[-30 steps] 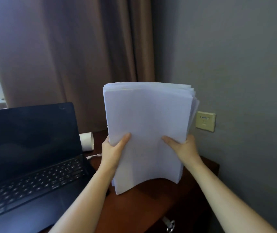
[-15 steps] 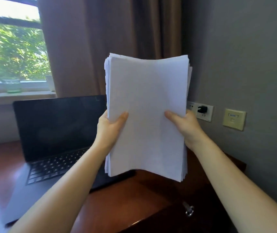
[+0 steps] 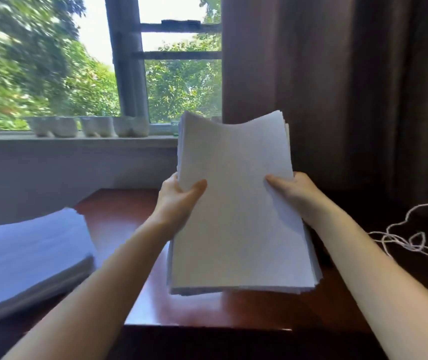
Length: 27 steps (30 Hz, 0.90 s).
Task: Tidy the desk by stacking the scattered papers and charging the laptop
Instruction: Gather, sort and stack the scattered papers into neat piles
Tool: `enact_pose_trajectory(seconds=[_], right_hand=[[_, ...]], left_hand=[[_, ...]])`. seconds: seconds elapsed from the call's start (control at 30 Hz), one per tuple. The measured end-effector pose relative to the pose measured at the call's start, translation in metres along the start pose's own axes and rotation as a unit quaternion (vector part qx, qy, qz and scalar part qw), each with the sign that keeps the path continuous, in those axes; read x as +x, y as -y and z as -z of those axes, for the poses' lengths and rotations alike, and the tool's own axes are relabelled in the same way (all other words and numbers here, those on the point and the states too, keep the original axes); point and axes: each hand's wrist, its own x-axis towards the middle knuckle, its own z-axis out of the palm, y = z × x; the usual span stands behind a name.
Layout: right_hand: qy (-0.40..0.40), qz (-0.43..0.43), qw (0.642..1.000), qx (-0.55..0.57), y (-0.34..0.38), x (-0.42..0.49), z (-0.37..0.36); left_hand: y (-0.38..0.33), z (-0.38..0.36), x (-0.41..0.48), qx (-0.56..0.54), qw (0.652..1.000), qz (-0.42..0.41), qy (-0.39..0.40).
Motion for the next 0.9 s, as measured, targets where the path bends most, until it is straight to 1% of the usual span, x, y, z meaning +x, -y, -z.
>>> enact_pose_trajectory(seconds=[0.07, 0.27, 0.33, 0.4, 0.5, 0.63, 0.7, 0.9], right_hand=[[0.022, 0.006, 1.0, -0.017, 0.0, 0.002, -0.034], [0.082, 0.017, 0.996, -0.027, -0.02, 0.013, -0.13], [0.105, 0.009, 0.994, -0.022, -0.028, 0.024, -0.161], [0.134, -0.006, 0.99, -0.04, -0.032, 0.036, -0.192], [0.186, -0.019, 0.978, -0.096, -0.033, 0.052, -0.238], [0.254, -0.013, 0.949, -0.189, -0.033, 0.07, -0.299], [0.283, -0.012, 0.937, -0.205, -0.039, 0.073, -0.331], [0.332, -0.015, 0.918, -0.215, -0.058, 0.075, -0.407]], left_hand=[[-0.001, 0.034, 0.002, 0.013, 0.999, 0.023, -0.019], [-0.001, 0.131, 0.011, 0.057, 0.993, 0.099, -0.032], [-0.001, 0.16, 0.014, 0.056, 0.99, 0.123, -0.044], [-0.002, 0.187, 0.015, 0.066, 0.985, 0.149, -0.056], [-0.004, 0.227, 0.016, 0.099, 0.975, 0.178, -0.09], [-0.003, 0.274, 0.015, 0.141, 0.956, 0.223, -0.131], [0.002, 0.297, 0.014, 0.15, 0.947, 0.24, -0.151], [0.026, 0.351, 0.016, 0.171, 0.923, 0.273, -0.212]])
